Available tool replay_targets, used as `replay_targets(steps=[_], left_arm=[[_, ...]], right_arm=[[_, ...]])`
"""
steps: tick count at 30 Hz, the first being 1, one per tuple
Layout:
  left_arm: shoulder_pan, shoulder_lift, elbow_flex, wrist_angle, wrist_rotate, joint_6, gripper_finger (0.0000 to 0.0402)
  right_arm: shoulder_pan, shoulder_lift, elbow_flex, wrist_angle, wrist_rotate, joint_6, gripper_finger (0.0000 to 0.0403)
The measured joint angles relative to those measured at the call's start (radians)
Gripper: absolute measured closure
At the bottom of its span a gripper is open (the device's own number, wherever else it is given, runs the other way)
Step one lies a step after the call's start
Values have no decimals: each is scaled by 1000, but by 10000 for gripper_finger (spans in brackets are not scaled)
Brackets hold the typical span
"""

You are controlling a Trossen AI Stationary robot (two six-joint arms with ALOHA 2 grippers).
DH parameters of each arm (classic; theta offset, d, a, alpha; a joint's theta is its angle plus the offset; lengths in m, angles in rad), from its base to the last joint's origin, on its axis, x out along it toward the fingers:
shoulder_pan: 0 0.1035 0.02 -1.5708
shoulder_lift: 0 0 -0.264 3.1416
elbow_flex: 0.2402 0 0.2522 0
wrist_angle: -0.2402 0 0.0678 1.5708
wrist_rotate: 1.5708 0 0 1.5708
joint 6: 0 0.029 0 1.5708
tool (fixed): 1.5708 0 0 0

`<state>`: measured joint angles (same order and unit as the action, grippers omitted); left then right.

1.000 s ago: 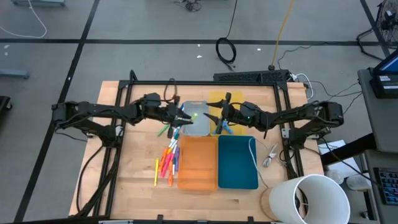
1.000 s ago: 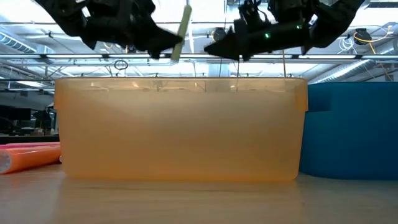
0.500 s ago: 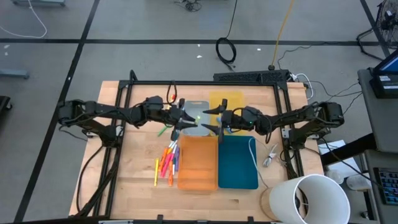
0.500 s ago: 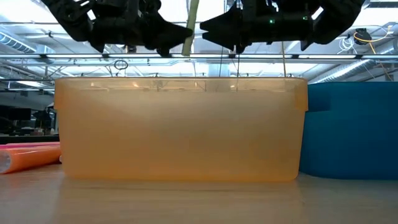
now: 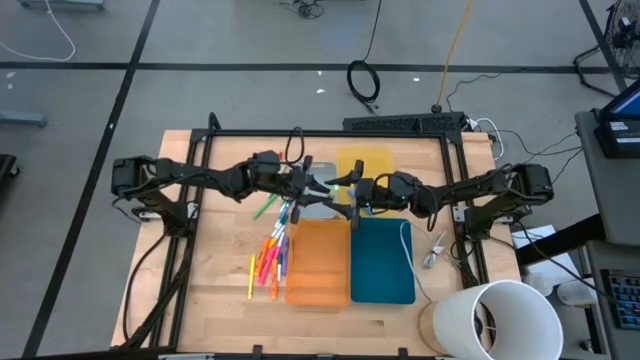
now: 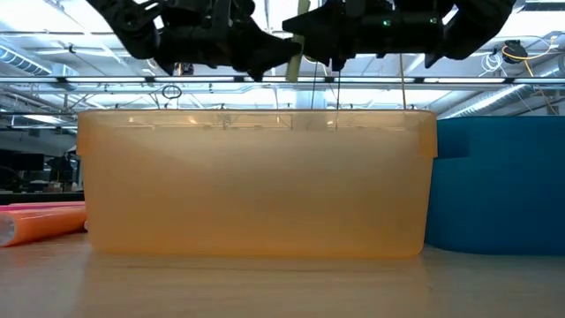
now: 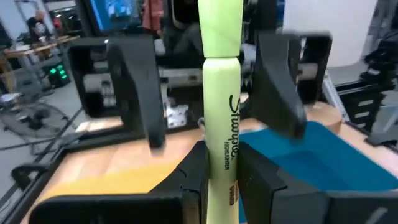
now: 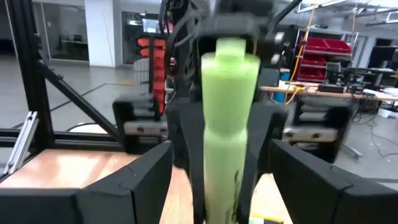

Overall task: Pick & Place Markers
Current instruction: Put the green highlighter pen into the yellow bin

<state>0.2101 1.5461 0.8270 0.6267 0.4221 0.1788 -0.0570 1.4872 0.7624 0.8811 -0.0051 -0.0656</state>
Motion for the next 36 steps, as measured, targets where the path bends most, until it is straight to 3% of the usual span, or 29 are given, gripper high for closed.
replay_targets(steps=[11,21,26,36], left_arm=[[3,6,32,-65,23,3,341],[3,6,32,-83,20,1,339],[1,6,32,-85,24,4,325],[-7,5,32,-108,-6,-59,312]], right_arm=[[-2,0,0,-25,0,-26,169],[0,0,0,-31,-6,-30,284],[-1,0,0,-32,-76,-53,351],[-2,-1,0,-40,-71,-68,356]])
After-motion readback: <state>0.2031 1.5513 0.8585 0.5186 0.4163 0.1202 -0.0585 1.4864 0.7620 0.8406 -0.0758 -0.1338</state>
